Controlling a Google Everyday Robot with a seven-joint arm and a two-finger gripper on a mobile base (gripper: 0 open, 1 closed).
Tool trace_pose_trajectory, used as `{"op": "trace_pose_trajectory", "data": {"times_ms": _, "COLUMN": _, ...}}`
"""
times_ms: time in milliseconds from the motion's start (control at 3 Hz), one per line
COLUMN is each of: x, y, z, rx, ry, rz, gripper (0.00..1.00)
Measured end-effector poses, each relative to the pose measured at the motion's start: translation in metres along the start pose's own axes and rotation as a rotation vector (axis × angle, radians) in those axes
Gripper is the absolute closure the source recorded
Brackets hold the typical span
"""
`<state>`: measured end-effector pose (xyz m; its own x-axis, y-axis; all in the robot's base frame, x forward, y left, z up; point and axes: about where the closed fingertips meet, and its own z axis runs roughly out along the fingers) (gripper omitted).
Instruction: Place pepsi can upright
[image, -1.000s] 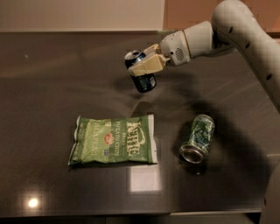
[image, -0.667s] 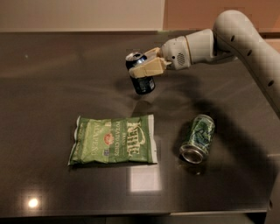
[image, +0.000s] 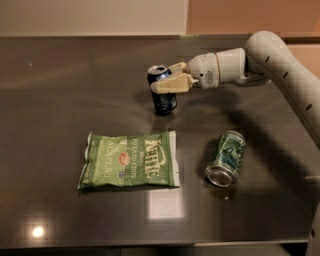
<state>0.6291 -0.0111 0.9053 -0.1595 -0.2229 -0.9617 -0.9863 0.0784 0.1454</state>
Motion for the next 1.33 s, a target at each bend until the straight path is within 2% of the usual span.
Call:
{"op": "trace_pose_trajectory", "data": {"times_ms": 667, "x": 0.0043, "y": -0.0003, "z": -0.0059, "rx": -0.027, "ry": -0.090, "rz": -0.066, "gripper": 0.36}}
{"op": "trace_pose_trajectory", "data": {"times_ms": 1000, "x": 0.0107, "y": 0.0021, "z": -0.0096, "rx": -0.014, "ry": -0.076, "rz": -0.099, "gripper": 0.14}}
{"op": "trace_pose_trajectory", "data": {"times_ms": 1333, "x": 0.0097, "y": 0.0026, "z": -0.0065, "rx": -0.020, "ry": -0.077, "rz": -0.099, "gripper": 0.00}}
